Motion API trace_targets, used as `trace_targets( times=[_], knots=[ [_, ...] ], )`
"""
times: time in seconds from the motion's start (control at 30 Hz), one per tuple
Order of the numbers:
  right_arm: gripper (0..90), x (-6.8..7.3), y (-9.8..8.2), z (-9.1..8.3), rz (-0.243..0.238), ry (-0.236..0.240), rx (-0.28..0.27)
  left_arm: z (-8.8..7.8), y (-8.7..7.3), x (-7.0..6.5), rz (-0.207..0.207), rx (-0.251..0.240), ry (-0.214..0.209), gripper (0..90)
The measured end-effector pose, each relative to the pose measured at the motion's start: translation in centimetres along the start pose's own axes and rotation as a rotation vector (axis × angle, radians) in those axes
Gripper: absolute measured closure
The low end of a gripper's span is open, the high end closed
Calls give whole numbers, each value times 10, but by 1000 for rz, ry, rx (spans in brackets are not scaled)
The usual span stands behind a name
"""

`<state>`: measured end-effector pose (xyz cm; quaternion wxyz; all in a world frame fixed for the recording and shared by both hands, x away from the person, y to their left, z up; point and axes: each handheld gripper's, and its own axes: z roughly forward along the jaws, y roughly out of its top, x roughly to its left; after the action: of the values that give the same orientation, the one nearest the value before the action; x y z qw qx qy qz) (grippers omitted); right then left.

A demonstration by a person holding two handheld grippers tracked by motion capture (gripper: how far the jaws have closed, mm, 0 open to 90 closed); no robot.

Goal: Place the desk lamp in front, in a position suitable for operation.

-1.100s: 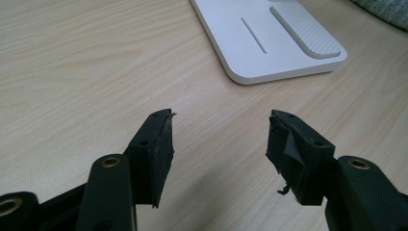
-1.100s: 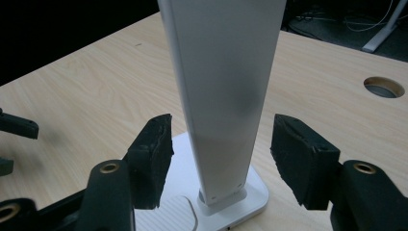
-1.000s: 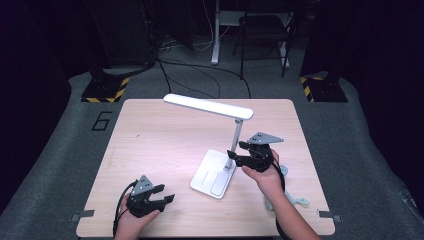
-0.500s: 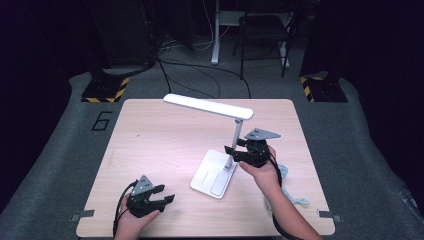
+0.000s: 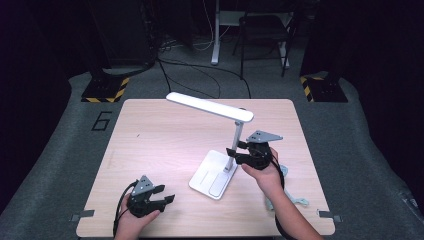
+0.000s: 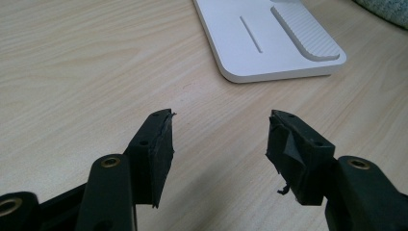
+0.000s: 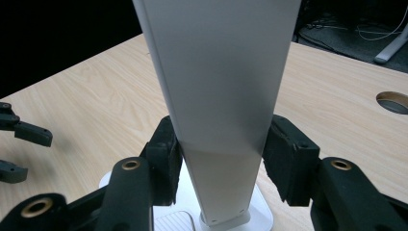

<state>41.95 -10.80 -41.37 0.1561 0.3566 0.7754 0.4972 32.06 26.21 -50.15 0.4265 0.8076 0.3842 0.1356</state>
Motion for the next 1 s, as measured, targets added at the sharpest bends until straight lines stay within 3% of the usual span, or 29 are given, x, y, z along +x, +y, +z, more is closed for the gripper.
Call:
trace_targets(
  times=[0.37,0.7,0.83,1.0],
  knots=[
    [523,5,-1,-2,-32,-29,0,0,0,0,-5,-1,1,419],
    [529,11,-3,-1,-30,-102,-21,-1,0,1,-2,2,-1,419],
    [524,15,-3,-3,-21,-103,-12,-1,0,0,0,1,0,419],
    [509,22,-6,-7,-20,-51,-3,-1,0,0,-8,0,0,419]
  ],
)
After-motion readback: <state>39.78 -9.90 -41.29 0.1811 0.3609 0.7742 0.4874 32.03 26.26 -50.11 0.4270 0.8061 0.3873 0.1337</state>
